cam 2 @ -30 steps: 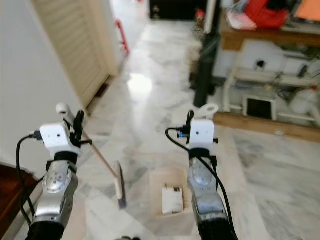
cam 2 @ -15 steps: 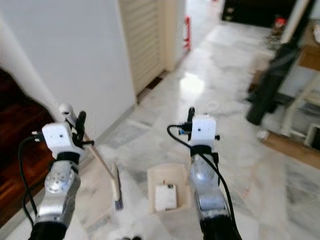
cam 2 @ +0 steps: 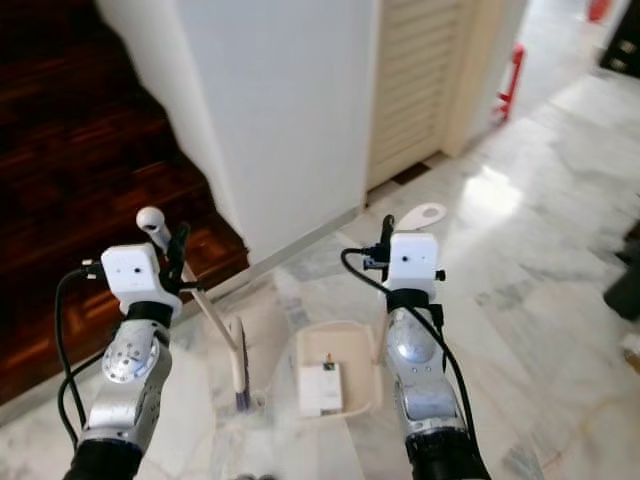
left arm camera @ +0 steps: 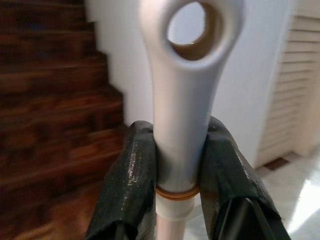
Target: Sweep floor
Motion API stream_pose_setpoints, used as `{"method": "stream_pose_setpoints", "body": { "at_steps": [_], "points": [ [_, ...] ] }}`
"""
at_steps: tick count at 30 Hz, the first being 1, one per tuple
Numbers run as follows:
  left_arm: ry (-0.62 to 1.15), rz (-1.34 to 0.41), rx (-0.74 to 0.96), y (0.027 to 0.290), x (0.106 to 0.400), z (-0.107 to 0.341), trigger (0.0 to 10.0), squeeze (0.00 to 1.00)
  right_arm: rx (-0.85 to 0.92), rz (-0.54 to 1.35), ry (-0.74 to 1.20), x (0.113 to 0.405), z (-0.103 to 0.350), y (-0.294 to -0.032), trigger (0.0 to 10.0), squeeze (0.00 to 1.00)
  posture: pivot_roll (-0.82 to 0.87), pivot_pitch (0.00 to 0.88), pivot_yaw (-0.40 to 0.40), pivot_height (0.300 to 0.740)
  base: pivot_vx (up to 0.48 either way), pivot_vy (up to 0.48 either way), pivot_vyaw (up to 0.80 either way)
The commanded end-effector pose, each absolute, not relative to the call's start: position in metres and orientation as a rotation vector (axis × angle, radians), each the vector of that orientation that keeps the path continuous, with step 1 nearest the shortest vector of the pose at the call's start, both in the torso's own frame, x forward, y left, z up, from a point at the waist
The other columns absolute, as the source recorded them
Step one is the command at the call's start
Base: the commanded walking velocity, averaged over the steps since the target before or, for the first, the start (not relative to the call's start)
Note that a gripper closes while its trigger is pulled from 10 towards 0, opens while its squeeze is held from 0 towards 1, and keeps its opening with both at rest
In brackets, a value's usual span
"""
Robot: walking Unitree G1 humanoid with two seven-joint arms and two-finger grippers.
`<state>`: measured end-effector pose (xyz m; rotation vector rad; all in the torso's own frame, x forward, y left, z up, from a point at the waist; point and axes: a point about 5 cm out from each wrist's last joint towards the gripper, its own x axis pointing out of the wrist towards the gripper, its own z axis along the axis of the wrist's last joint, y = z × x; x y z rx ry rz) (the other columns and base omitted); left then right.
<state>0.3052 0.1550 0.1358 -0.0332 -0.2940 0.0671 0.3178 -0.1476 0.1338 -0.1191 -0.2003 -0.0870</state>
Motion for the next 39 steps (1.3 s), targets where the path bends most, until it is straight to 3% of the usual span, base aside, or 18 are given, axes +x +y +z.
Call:
{"method": "stream_pose_setpoints", "body": {
  "at_steps": [1,12,17,23,32,39],
  "points": [
    [-0.337,0.081,-0.026,0.16,0.304,0.143,10.0,0.0,-0.12,-0.064,-0.254,0.319,0.144,-0.14,10.0,0.0,0.05,0.027,0.014,0.74,0.0,0.0,0.8],
    [-0.326,0.087,-0.014,0.161,0.303,0.142,10.0,0.0,-0.109,-0.059,-0.248,0.319,0.143,-0.139,10.0,0.0,0.06,0.037,0.017,0.74,0.0,0.0,0.8],
    [-0.312,0.099,-0.011,0.163,0.301,0.14,10.0,0.0,-0.065,-0.038,-0.216,0.32,0.141,-0.135,10.0,0.0,0.06,0.056,0.019,0.74,0.0,0.0,0.0],
    [-0.311,0.104,-0.004,0.165,0.3,0.141,10.0,0.0,0.18,-0.107,-0.069,0.323,0.126,-0.141,10.0,0.0,0.07,0.074,0.023,0.74,0.0,0.0,0.0],
    [-0.308,0.111,0.005,0.168,0.299,0.141,10.0,0.0,0.197,-0.116,-0.058,0.323,0.127,-0.147,10.0,0.0,0.07,0.081,0.025,0.74,0.0,0.0,0.0],
    [-0.311,0.116,0.008,0.17,0.3,0.143,10.0,0.0,0.351,-0.14,0.031,0.324,0.114,-0.149,10.0,0.0,0.08,0.082,0.027,0.74,0.0,0.0,0.0]
  ]
}}
